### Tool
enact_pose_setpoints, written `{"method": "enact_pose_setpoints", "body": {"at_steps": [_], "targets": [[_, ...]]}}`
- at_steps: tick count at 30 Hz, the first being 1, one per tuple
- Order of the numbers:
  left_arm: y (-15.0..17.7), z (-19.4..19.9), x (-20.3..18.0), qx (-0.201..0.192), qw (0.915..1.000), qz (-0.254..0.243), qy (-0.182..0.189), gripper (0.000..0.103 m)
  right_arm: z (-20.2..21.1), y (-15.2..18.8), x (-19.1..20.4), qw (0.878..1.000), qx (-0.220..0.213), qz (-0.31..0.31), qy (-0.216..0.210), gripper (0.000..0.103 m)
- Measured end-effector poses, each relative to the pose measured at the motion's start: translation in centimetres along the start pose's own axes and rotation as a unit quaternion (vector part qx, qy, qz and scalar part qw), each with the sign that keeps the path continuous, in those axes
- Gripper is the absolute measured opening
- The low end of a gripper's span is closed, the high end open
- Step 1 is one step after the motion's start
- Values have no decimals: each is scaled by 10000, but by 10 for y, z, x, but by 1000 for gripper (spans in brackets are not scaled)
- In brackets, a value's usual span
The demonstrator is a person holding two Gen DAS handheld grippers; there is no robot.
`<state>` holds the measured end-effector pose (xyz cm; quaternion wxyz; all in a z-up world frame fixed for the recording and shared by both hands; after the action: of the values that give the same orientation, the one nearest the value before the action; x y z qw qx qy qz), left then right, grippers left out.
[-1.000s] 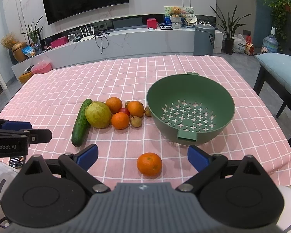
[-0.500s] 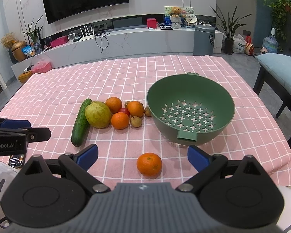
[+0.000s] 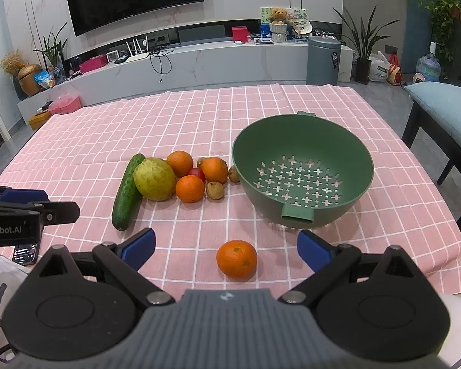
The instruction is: Organize fruits
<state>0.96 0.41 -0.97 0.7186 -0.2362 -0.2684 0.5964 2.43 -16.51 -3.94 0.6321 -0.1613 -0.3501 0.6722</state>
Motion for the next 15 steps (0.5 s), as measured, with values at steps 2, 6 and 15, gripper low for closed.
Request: {"method": "enact_pose_setpoints", "body": {"at_steps": [2,6,15], "targets": [[1,-2,1,17,10000,0,8,70,-1,1,0,10000,7,-1,4,95],[1,-5,1,44,10000,6,12,70,-3,1,1,10000,35,-7,11,95],[2,-6,3,58,10000,40,18,70,-4,1,1,10000,45,-7,20,95]]}}
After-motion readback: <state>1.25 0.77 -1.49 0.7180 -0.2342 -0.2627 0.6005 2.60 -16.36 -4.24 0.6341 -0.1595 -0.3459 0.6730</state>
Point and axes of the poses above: each gripper's, at about its wrist camera, not at the fingertips, and z roughly against the way its jaws point, x to its left, y to its underside, the point moved 2 cm from there along -z, roughly the way its jaws point, and after that the axes turned 10 degrees about -z, right-handed, at the moved point
